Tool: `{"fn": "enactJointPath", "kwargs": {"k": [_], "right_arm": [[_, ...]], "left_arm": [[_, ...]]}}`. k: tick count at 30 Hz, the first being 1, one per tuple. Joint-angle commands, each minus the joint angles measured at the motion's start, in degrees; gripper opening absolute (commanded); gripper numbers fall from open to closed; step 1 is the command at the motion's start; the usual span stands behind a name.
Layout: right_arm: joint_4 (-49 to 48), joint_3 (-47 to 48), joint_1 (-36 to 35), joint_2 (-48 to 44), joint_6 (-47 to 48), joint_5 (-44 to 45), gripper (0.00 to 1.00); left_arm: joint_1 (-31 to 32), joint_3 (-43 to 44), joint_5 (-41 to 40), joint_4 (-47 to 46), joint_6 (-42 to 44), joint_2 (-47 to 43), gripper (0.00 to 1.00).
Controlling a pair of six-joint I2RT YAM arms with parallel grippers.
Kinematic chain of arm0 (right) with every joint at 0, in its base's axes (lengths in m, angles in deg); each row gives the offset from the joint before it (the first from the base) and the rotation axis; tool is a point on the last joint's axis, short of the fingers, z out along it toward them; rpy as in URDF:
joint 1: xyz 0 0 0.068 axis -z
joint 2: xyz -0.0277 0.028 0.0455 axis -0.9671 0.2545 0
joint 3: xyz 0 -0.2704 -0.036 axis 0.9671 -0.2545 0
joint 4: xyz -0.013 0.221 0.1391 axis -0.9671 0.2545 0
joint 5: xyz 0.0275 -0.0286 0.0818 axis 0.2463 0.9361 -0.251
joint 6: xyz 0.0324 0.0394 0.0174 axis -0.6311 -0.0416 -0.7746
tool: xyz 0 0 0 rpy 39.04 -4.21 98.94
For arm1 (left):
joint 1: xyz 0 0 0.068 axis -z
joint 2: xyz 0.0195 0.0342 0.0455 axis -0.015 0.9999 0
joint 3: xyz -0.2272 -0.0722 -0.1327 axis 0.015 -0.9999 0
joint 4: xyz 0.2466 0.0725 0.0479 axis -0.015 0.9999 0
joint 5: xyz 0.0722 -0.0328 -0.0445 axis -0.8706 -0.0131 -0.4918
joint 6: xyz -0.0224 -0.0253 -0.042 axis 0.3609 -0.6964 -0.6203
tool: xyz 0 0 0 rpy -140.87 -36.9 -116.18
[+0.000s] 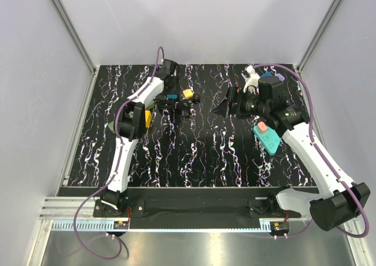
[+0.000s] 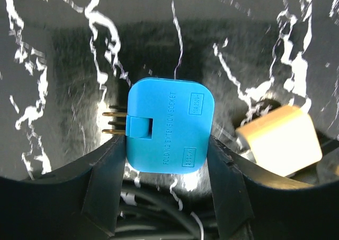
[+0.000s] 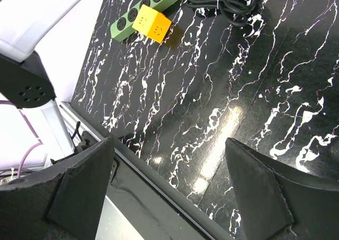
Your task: Insert the plug
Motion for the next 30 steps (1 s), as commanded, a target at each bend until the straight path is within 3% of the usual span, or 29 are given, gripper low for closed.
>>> {"fn": "enactJointPath", "kwargs": {"k": [1, 3, 7, 16, 22, 30], "right_arm": [[-2.1, 0.9, 0.0, -0.4, 0.8, -0.1, 0.91], [-2.0, 1.1, 0.0, 0.4, 0.3, 0.5, 0.91], [-2.6, 1.3, 0.0, 1.1, -3.4, 5.8, 0.91], [-14.9, 1.1, 0.0, 3.4, -18.2, 15.5, 0.82], [-20.3, 2.7, -0.7, 7.5, -24.3, 16.4, 0.79], [-23.4, 1.0, -4.8, 8.1, -26.1, 16.4, 0.79]], "left_arm": [[0.2, -3.3, -0.1, 0.6, -0.1, -6.4, 0.17], [0.6, -4.9, 0.6, 0.5, -0.6, -8.4, 0.08], [1.0, -9.0, 3.8, 0.0, -2.1, -15.6, 0.00], [5.4, -23.8, 12.3, -5.0, -6.2, -36.7, 0.00], [9.5, -37.0, 18.3, -13.8, -11.5, -50.0, 0.00], [14.7, -45.2, 18.3, -19.4, -15.4, -58.2, 0.00]]}}
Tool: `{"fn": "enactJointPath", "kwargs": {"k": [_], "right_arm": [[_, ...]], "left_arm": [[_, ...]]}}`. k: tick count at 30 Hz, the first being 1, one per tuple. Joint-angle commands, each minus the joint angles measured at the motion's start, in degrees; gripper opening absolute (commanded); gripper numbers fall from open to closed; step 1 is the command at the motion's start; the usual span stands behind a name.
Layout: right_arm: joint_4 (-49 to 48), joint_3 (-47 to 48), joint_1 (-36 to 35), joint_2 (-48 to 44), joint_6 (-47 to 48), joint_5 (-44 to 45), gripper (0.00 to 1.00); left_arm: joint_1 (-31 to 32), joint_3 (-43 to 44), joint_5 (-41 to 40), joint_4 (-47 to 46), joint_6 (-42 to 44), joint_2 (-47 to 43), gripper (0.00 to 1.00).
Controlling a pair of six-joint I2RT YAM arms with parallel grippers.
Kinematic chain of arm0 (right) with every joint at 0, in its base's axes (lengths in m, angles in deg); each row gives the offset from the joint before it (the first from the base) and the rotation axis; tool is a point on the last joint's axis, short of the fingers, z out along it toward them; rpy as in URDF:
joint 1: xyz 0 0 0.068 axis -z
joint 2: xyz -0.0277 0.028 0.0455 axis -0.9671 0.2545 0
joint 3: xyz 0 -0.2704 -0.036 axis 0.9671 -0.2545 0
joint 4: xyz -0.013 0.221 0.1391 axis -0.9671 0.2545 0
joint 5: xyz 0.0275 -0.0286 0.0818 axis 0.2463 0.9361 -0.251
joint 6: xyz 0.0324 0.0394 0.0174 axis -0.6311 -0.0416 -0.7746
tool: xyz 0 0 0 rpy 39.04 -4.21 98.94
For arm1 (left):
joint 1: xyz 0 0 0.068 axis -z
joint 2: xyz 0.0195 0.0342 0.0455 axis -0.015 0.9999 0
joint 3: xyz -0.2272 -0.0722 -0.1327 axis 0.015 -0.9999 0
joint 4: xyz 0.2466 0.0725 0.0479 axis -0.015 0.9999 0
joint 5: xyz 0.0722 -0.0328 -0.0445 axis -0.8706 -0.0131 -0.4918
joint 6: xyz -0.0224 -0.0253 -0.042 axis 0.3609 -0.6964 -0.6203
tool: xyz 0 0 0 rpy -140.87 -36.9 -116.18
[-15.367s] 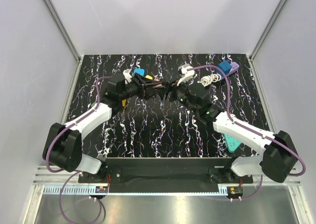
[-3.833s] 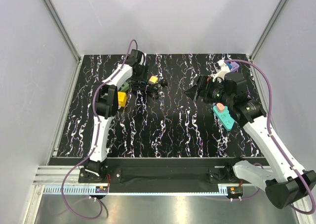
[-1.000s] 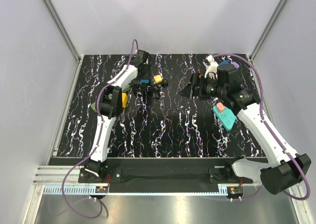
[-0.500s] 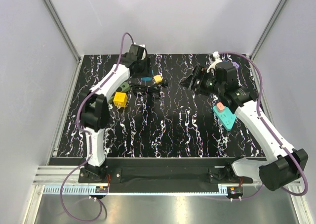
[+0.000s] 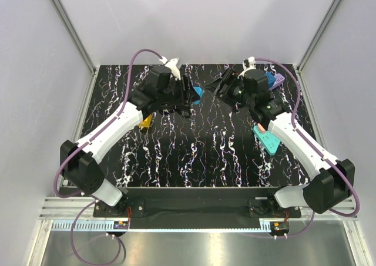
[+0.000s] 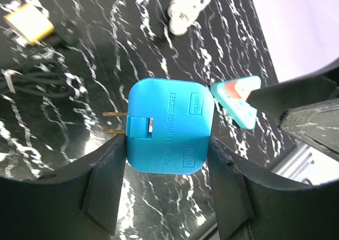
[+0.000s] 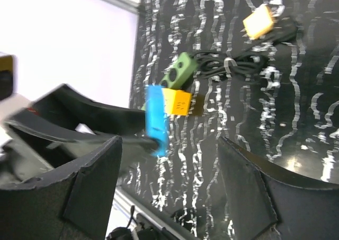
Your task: Insert the plug
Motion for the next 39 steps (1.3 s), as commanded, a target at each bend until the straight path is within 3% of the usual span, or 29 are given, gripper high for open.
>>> {"fn": "enactJointPath", "kwargs": {"k": [1, 20, 22, 24, 26, 27, 28, 31, 35, 36, 39], "right_arm": [[-5.2, 0.4, -1.7, -1.0, -2.4, 1.2, 0.78], [-4.8, -1.7, -2.9, 0.8, -1.7, -1.2, 0.56], [-6.1, -1.8, -2.9, 1.0, -1.0, -3.2, 0.49], [-7.4, -2.2, -2.9, 1.1, -0.3, -5.0, 0.33], [-7.8, -2.3, -2.9, 1.0, 0.4, -6.2, 0.11], [-8.2, -2.3, -2.9, 0.8, 1.2, -6.9, 0.04], [-8.2, -2.5, -2.9, 0.4, 1.6, -7.0, 0.00], [-8.5, -3.0, -2.8, -1.9, 3.3, -6.5, 0.00], [-8.6, -3.0, -2.6, -6.2, 5.7, -7.4, 0.00], [-8.6, -3.0, -2.5, -7.0, 5.8, -7.7, 0.00], [-10.3, -3.6, -2.4, -9.4, 4.8, -9.5, 0.00]], "left_arm": [[1.6, -1.5, 1.2, -6.0, -2.5, -2.9, 0.00], [5.5, -1.5, 0.8, -6.8, -3.3, -5.2, 0.00], [5.5, -1.3, 1.1, -6.9, -3.2, -5.3, 0.00], [5.5, -1.4, 1.1, -6.9, -3.1, -5.3, 0.00], [5.5, -1.7, 1.6, -7.0, -3.0, -5.6, 0.06], [5.5, -1.8, 1.8, -7.0, -3.0, -5.8, 0.21], [5.5, -1.9, 2.5, -6.9, -2.6, -6.0, 0.29], [5.4, -2.8, 3.5, -5.3, -0.6, -8.1, 0.58], [2.1, -5.1, 9.0, -3.6, -0.6, -13.0, 0.67], [0.7, -5.9, 13.8, -4.1, -2.2, -13.9, 0.67], [-3.4, -11.1, 22.7, -11.5, -6.1, -17.9, 0.68]]}}
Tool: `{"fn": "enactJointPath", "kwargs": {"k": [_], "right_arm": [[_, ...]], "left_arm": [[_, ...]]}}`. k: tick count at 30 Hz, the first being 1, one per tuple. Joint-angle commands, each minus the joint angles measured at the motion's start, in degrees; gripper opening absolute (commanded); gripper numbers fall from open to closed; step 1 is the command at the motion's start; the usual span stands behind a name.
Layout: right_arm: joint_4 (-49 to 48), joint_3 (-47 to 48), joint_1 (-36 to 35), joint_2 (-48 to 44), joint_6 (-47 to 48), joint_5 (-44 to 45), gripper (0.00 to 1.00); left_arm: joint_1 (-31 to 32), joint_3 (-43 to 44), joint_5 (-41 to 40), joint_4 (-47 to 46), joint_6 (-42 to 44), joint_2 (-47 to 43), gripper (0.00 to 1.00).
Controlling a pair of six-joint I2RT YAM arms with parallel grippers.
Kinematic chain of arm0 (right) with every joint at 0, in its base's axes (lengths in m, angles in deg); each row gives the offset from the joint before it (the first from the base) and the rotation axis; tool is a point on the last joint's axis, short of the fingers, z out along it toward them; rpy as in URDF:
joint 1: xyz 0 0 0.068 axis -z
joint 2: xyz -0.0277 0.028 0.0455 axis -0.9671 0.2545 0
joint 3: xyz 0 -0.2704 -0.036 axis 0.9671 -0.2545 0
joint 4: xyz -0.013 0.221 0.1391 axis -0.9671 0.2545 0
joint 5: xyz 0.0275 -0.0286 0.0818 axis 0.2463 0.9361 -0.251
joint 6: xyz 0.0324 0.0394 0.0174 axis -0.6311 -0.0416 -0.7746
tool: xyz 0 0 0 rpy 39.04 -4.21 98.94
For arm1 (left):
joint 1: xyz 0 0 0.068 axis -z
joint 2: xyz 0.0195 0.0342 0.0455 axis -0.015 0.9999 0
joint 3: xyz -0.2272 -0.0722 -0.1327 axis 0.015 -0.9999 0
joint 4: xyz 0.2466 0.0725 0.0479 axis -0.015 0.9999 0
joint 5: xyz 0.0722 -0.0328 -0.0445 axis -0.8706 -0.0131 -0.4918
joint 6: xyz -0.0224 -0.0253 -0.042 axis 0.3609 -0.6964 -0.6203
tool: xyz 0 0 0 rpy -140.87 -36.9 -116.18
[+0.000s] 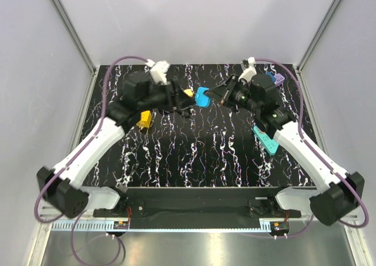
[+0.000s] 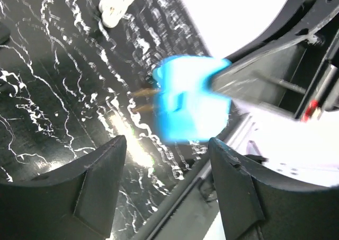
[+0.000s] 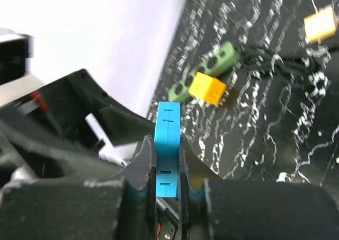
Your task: Insert the plug
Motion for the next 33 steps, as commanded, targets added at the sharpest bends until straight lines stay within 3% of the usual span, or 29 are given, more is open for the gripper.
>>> {"fn": "enactJointPath", "kwargs": {"k": [1, 8, 11, 14, 18, 24, 30, 32, 33], "right_arm": [[-5.2, -0.8, 0.3, -5.1, 0.8, -2.6, 0.00], [-21.2, -4.7, 0.3, -6.4, -8.8, -12.1, 0.00], [-25.4, -6.4, 0.3, -6.7, -11.4, -13.4, 0.00], [-28.0, -7.7, 0.3, -7.5, -11.9, -13.8, 0.00], [-32.0, -10.3, 0.3, -8.4, -13.4, -13.4, 0.00], [-36.4, -12.2, 0.3, -8.0, -15.9, -13.9, 0.00], [-37.9, -13.3, 0.3, -7.6, -17.1, -13.6, 0.01], [-37.2, -13.4, 0.3, -7.7, -17.2, -13.4, 0.18], [-36.6, -13.2, 0.3, -7.7, -17.2, -13.4, 0.25]], "left_arm": [[-4.7, -5.1, 13.3, -9.5, -3.9, -6.9, 0.69], [-5.2, -9.3, 20.2, -21.5, -8.8, -10.8, 0.70], [-5.2, -10.1, 21.1, -24.0, -10.4, -11.3, 0.70], [-5.2, -13.3, 22.4, -32.2, -15.4, -11.7, 0.68], [-5.2, -17.4, 22.8, -42.2, -22.6, -10.6, 0.57], [-5.2, -18.9, 21.4, -46.7, -24.6, -10.6, 0.43], [-5.2, -18.9, 20.4, -47.7, -24.8, -11.3, 0.11], [-5.2, -19.0, 20.2, -47.6, -24.6, -11.6, 0.00], [-5.2, -19.2, 19.9, -46.9, -24.2, -11.8, 0.00]]}}
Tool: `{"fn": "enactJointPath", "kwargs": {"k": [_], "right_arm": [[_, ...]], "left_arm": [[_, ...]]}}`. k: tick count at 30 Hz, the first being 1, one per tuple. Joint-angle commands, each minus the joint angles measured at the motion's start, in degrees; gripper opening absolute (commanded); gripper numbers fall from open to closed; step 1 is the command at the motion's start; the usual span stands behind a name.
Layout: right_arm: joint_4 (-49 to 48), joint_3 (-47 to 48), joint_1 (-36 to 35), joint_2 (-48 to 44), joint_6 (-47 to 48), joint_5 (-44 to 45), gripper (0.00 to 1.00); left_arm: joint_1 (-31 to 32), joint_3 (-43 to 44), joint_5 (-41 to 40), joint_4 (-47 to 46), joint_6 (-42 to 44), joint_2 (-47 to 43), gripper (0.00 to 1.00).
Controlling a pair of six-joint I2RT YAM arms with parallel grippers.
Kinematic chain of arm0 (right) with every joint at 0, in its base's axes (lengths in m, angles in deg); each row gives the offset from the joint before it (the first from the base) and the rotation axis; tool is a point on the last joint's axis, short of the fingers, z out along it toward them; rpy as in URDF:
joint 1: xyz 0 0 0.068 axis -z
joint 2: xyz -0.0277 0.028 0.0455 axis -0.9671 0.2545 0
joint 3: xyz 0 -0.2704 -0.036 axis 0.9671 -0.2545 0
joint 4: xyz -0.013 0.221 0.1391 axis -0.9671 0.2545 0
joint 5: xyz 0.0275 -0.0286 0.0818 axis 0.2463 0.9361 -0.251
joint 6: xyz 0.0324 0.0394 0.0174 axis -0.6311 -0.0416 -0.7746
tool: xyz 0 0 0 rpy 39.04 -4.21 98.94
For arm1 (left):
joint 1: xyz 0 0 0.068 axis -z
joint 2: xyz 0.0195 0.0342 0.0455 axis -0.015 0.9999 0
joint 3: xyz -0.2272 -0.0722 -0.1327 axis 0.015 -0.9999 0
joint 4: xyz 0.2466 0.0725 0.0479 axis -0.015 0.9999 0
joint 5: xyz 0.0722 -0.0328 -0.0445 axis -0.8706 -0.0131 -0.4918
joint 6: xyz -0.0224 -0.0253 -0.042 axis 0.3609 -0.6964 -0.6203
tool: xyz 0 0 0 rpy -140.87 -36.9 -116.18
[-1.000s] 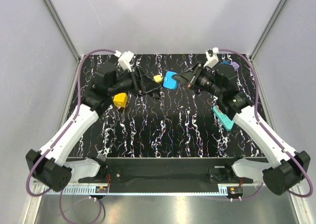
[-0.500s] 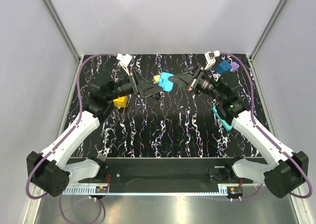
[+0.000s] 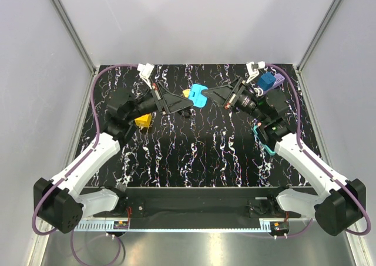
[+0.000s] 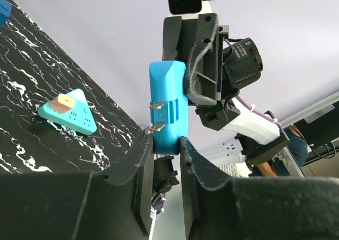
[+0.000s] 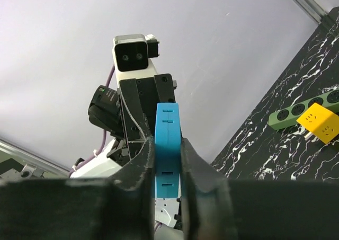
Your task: Insert the plug
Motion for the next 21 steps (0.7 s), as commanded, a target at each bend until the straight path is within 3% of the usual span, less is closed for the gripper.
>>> {"fn": "enactJointPath", "kwargs": {"k": [1, 2, 5, 21], "right_arm": [[-1.0, -0.1, 0.0, -1.0, -0.6, -0.7, 0.34], [-0.7, 0.0, 0.0, -0.9, -0.5, -1.0, 0.43], [-0.6, 0.3, 0.0, -0.4, -0.3, -1.9, 0.55], [-6.7, 1.1, -1.7, 5.1, -2.0, -3.7, 0.55]], "left_arm": [[0.0, 0.0, -0.8, -4.0, 1.1, -2.3, 0.00], [0.0, 0.0, -0.9, -3.5, 1.6, -2.3, 0.00], [0.0, -0.5, -1.4, -3.2, 2.1, -2.4, 0.00], [1.5, -2.6, -2.0, -9.1, -1.8, 0.0, 0.00]]}}
